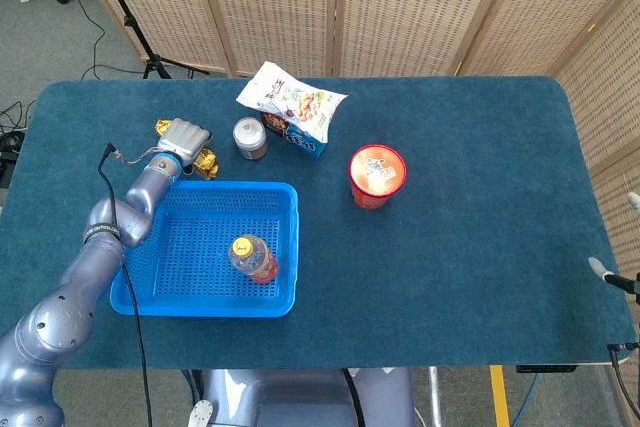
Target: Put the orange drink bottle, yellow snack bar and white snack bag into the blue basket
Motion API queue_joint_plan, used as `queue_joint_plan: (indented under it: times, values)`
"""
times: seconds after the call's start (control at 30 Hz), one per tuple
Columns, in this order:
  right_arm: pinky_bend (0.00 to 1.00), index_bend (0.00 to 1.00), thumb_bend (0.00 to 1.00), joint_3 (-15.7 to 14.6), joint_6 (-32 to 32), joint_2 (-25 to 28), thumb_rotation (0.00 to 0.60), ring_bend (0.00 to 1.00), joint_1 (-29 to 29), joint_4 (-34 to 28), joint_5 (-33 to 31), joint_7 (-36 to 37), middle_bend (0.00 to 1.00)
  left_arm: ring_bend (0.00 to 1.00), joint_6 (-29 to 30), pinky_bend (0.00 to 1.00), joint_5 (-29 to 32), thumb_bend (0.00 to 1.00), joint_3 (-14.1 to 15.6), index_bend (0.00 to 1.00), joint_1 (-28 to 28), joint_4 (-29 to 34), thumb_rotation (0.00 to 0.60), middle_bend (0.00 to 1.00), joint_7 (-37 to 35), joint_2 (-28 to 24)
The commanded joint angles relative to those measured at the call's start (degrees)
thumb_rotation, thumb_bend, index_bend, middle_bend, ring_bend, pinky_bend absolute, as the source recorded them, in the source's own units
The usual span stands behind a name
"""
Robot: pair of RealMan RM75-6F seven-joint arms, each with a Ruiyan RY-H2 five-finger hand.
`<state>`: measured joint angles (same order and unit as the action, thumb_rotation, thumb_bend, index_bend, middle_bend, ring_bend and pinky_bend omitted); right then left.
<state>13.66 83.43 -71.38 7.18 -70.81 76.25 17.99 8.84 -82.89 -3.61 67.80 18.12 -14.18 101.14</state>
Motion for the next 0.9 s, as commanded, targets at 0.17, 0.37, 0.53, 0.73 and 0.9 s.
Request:
queue_joint_plan:
  times: [0.17,0.37,0.53,0.73,0.9]
  values:
    - [0.13,0.11,0.16,0.00,0.22,0.01,0.600,0.00,-0.06,-0.12,0.15,0.22,0.00,0.51,3.07,0.44,0.30,0.49,-0.51,0.83,-0.29,-0.43,0.600,0.58,0.46,-0.43]
    - [0.13,0.11,0.16,0.00,0.51,0.24,0.600,0.00,-0.13,-0.48,0.46,0.80,0.00,0.53,6.82,0.47,0.88,0.49,-1.32,0.84,-0.72,0.51,0.600,0.60,0.85,-2.45]
    - [0.13,0.11,0.16,-0.05,0.79,0.44,0.600,0.00,-0.19,-0.86,0.79,1.05,0.00,0.54,8.05,0.48,1.44,0.49,-1.72,0.84,-1.14,2.01,0.600,0.60,1.42,-4.11]
    - [0.13,0.11,0.16,-0.01,1.04,0.59,0.600,0.00,-0.21,-1.14,0.98,1.33,0.00,0.54,9.76,0.48,2.33,0.49,-2.58,0.85,-1.39,5.40,0.600,0.60,2.09,-7.29]
    - [0.13,0.11,0.16,-0.08,1.17,0.70,0.600,0.00,-0.21,-1.42,1.23,1.58,0.00,0.54,12.97,0.48,3.10,0.50,-3.75,0.85,-1.96,13.03,0.600,0.60,2.54,-12.67]
